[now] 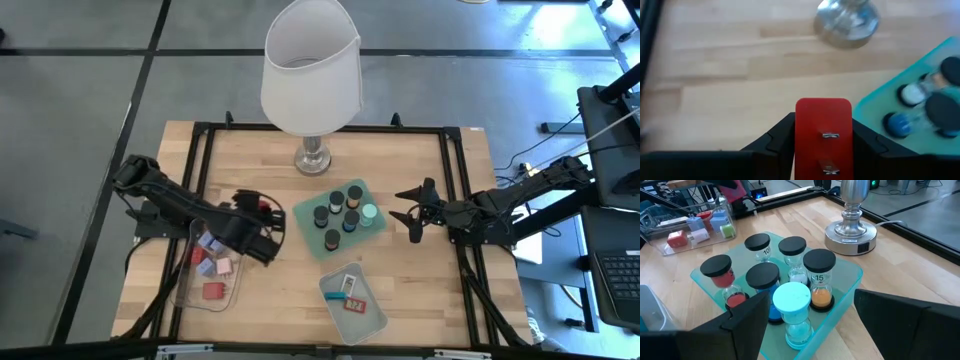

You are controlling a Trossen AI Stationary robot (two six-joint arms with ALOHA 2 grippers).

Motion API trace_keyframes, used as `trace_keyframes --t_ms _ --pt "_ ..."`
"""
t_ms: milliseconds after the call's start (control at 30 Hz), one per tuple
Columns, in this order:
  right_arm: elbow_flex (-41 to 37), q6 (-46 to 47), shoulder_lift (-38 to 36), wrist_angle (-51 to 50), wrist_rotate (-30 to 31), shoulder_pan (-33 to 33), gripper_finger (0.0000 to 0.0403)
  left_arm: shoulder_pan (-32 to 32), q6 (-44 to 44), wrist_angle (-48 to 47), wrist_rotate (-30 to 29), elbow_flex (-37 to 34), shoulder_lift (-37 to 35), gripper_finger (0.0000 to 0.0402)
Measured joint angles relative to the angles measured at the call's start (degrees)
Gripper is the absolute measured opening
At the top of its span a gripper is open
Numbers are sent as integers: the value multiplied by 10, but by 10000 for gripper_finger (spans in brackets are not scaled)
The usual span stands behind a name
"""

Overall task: Pick & Place Office items
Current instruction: Put the red charger adapter into the transparent bin

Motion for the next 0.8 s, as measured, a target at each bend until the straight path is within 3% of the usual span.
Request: trace_keyframes --t_ms 400,800 --pt "0 0 0 0 0 0 291 -87 -214 -141 114 0 -26 125" --pt "0 0 0 0 1 0 291 -137 -214 -139 212 0 -31 124"
